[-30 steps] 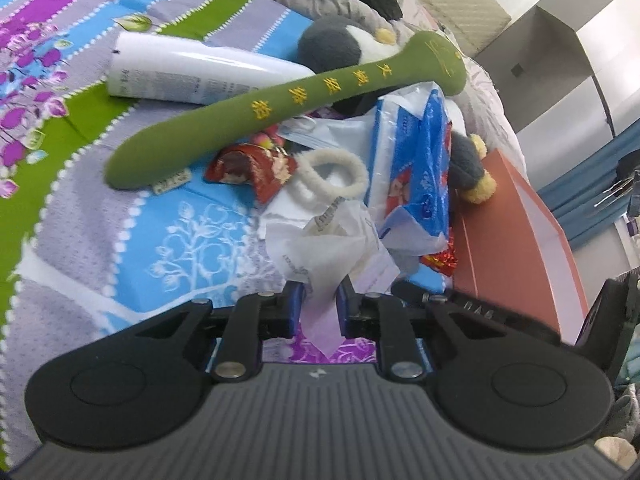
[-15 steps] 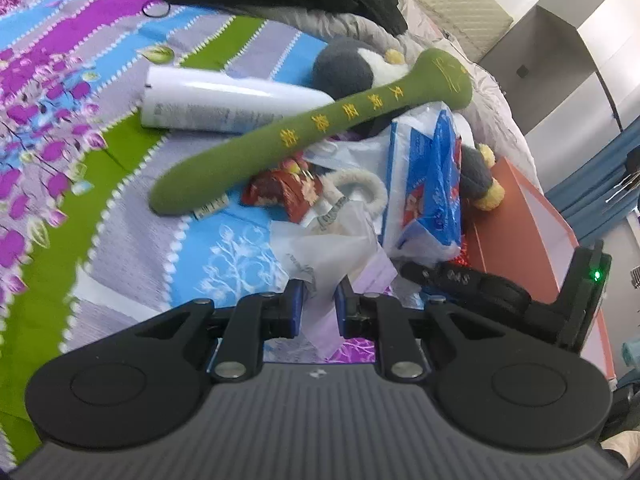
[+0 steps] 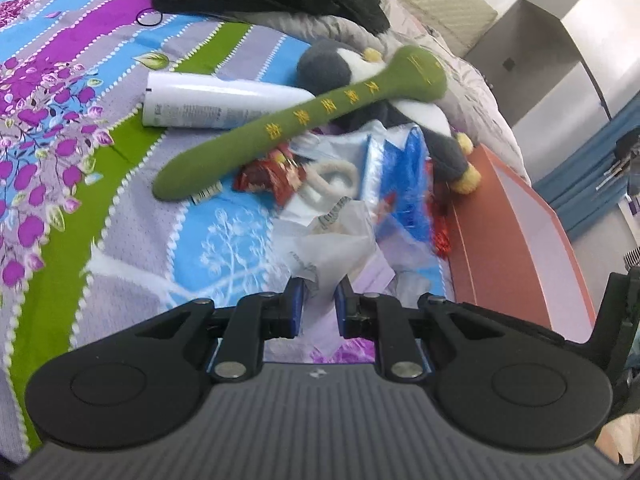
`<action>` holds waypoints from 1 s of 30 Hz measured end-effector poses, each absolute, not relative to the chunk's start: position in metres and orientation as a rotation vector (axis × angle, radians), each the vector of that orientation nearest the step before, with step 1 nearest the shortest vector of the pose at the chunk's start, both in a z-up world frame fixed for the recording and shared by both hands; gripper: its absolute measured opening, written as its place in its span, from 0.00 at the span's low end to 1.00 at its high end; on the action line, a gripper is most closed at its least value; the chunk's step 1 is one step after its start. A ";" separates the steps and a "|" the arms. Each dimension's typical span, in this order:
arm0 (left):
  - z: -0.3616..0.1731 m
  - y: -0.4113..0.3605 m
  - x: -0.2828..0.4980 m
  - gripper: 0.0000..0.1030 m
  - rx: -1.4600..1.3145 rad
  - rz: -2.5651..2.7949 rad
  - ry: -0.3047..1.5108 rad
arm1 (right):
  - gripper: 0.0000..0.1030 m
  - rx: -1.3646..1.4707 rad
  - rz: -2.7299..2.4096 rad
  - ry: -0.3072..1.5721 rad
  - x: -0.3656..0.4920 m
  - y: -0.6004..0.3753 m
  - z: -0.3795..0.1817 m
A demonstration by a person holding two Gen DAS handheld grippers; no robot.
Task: Organize soft objects
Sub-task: 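Pull the white plastic bag out of the pile with the left gripper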
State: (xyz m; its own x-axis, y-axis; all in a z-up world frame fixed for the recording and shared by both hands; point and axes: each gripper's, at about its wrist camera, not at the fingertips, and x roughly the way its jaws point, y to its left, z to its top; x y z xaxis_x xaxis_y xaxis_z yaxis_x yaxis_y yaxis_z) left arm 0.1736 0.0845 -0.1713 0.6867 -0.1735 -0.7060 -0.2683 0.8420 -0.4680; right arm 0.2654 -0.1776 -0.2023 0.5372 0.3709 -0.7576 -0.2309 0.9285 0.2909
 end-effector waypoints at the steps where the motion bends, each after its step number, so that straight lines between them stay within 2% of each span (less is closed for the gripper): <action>1: -0.170 0.081 0.170 0.19 -0.577 0.053 0.827 | 0.07 0.155 0.361 0.934 0.261 -0.178 -0.199; 8: -0.162 0.060 0.148 0.19 -0.537 0.021 0.844 | 0.07 0.125 0.390 0.935 0.226 -0.185 -0.188; 16: -0.172 0.046 0.134 0.19 -0.502 0.016 0.889 | 0.10 0.147 0.386 0.987 0.206 -0.194 -0.201; 18: -0.176 0.042 0.134 0.19 -0.493 0.015 0.901 | 0.12 0.153 0.372 0.996 0.208 -0.194 -0.206; 19: -0.178 0.041 0.135 0.19 -0.485 0.014 0.907 | 0.16 0.157 0.361 1.010 0.211 -0.194 -0.209; 20: -0.180 0.039 0.135 0.19 -0.477 0.013 0.912 | 0.24 0.173 0.351 1.027 0.214 -0.195 -0.212; 21: -0.181 0.039 0.136 0.19 -0.471 0.013 0.915 | 0.27 0.192 0.348 1.030 0.216 -0.196 -0.214; 25: -0.186 0.038 0.141 0.19 -0.465 0.017 0.930 | 0.29 0.175 0.358 1.035 0.221 -0.189 -0.221; 27: -0.188 0.037 0.144 0.19 -0.454 0.017 0.934 | 0.38 0.138 0.342 1.039 0.222 -0.185 -0.225; 30: -0.192 0.036 0.147 0.19 -0.439 0.028 0.948 | 0.38 0.137 0.355 1.019 0.222 -0.182 -0.226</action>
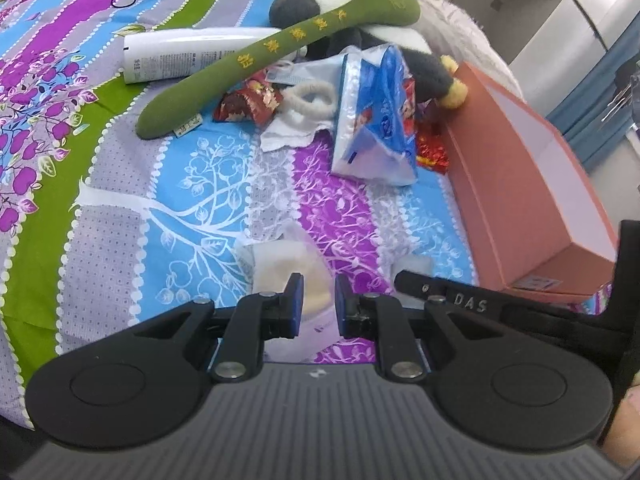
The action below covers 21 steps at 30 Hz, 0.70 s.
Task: Organize soft objects
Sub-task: 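Pull the white plastic bag out of the pile with the left gripper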
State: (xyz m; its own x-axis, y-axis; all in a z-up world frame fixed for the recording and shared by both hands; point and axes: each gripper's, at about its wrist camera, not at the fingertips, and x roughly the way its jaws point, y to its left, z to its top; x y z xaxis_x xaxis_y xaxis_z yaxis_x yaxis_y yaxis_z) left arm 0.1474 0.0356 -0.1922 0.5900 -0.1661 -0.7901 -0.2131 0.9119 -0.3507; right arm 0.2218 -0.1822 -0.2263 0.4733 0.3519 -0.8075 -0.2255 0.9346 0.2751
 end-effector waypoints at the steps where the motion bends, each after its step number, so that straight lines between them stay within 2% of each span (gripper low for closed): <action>1: -0.193 0.036 0.147 0.19 -0.436 0.036 0.949 | 0.26 0.123 0.358 1.009 0.220 -0.181 -0.225; 4: -0.193 0.040 0.144 0.21 -0.438 0.060 0.950 | 0.21 0.102 0.380 0.983 0.215 -0.179 -0.220; 6: -0.193 0.042 0.142 0.30 -0.438 0.069 0.951 | 0.21 0.082 0.386 0.963 0.211 -0.179 -0.215; 8: -0.194 0.044 0.140 0.55 -0.434 0.086 0.953 | 0.21 0.079 0.391 0.950 0.209 -0.180 -0.212; 9: -0.194 0.044 0.140 0.57 -0.427 0.097 0.950 | 0.21 0.076 0.392 0.945 0.208 -0.180 -0.210; 18: -0.224 0.034 0.157 0.55 -0.420 0.088 0.985 | 0.21 0.055 0.405 0.944 0.205 -0.180 -0.213; 19: -0.225 0.032 0.158 0.50 -0.410 0.086 0.975 | 0.21 0.049 0.408 0.941 0.204 -0.180 -0.212; 20: -0.225 0.030 0.159 0.40 -0.401 0.086 0.973 | 0.21 0.044 0.411 0.938 0.204 -0.180 -0.211; 21: -0.226 0.029 0.160 0.37 -0.397 0.079 0.974 | 0.21 0.041 0.413 0.935 0.204 -0.180 -0.209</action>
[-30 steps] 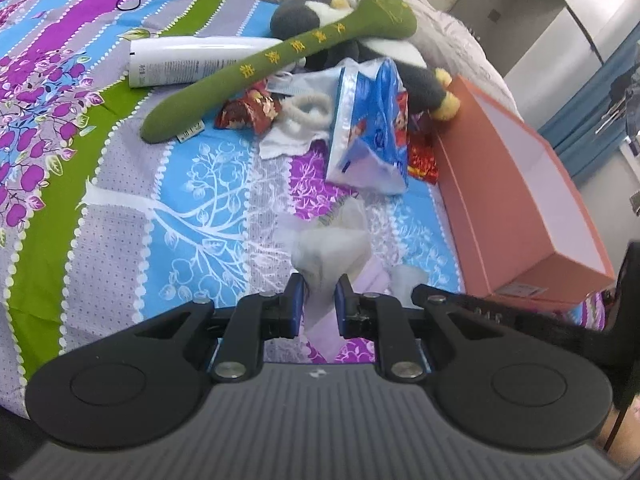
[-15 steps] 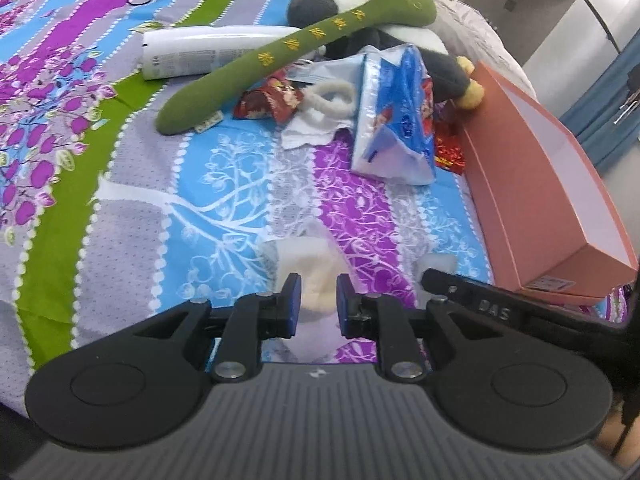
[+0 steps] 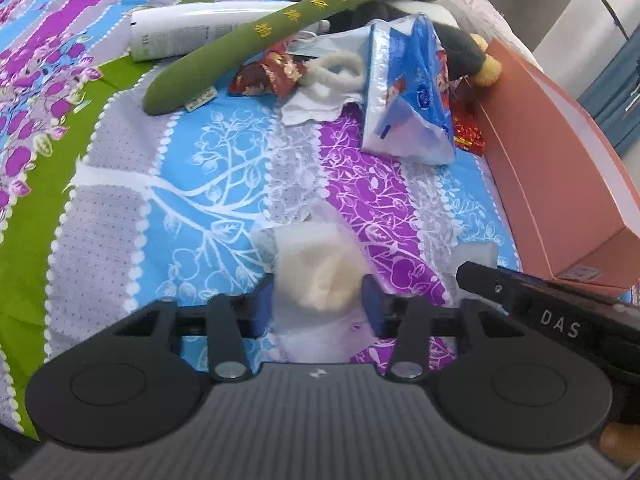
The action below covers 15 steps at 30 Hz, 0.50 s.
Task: Organize soft objects
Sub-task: 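Pull the white plastic bag out of the pile with the left gripper, then carry the bag over the pink box and open the left gripper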
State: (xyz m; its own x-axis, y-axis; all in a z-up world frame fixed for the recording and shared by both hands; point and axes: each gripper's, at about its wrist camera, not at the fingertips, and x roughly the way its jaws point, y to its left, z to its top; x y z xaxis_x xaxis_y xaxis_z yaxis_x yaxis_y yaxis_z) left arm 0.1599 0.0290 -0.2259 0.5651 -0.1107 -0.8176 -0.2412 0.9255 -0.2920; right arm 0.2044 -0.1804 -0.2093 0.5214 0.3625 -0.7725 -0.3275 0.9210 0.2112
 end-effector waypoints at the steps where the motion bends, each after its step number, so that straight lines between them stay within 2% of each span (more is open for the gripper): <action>1: -0.226 0.028 0.160 0.33 -0.395 0.077 0.972 | 0.21 0.039 0.415 0.932 0.205 -0.181 -0.208; 8: -0.217 0.029 0.157 0.13 -0.378 0.076 0.939 | 0.21 0.021 0.427 0.894 0.204 -0.183 -0.192; 15: -0.187 0.026 0.152 0.11 -0.356 0.061 0.879 | 0.21 0.014 0.445 0.828 0.206 -0.186 -0.162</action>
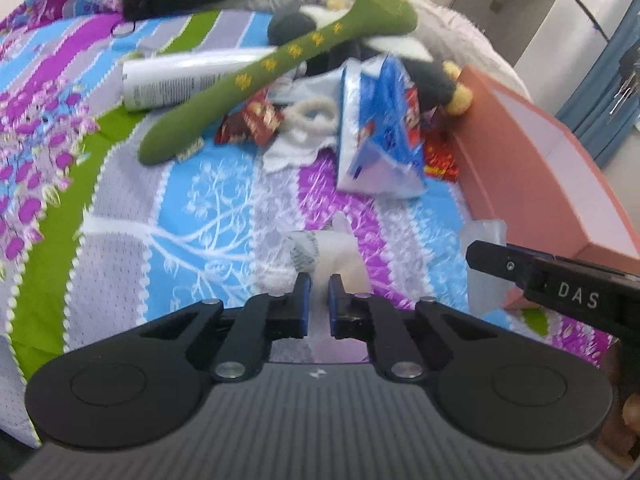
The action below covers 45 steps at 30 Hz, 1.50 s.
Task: Organize soft objects
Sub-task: 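Carry the bag over the pink box and open the left gripper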
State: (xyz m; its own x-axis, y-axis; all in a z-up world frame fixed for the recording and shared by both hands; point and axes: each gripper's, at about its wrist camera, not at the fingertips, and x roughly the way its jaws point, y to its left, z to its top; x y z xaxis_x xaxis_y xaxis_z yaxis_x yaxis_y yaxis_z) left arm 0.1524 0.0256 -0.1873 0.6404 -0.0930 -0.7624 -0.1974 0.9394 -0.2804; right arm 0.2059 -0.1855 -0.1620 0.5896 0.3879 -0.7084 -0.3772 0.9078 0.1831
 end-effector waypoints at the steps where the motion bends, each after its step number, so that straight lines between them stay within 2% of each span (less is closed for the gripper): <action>1: -0.181 0.025 0.152 0.11 -0.353 0.061 0.866 | 0.21 0.014 0.449 0.817 0.207 -0.185 -0.157; 16: -0.064 0.016 0.193 0.11 -0.343 -0.008 0.655 | 0.21 0.018 0.466 0.581 0.234 -0.208 -0.050; 22: -0.018 -0.013 0.218 0.11 -0.308 -0.080 0.591 | 0.21 0.020 0.427 0.500 0.245 -0.234 -0.011; 28: 0.008 -0.059 0.242 0.11 -0.300 -0.183 0.578 | 0.21 0.007 0.365 0.512 0.259 -0.271 0.003; 34: -0.001 -0.122 0.269 0.11 -0.255 -0.275 0.640 | 0.21 0.000 0.257 0.584 0.274 -0.318 -0.019; 45: -0.079 -0.190 0.340 0.11 -0.198 -0.357 0.858 | 0.23 0.054 0.151 0.743 0.312 -0.380 -0.095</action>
State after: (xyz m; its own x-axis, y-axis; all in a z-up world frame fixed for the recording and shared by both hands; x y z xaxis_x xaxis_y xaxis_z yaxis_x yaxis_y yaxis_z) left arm 0.3404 -0.1896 -0.0793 0.6001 -0.3842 -0.7016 0.2270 0.9228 -0.3112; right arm 0.3121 -0.3796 -0.0951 0.7260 0.1562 -0.6697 -0.1178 0.9877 0.1027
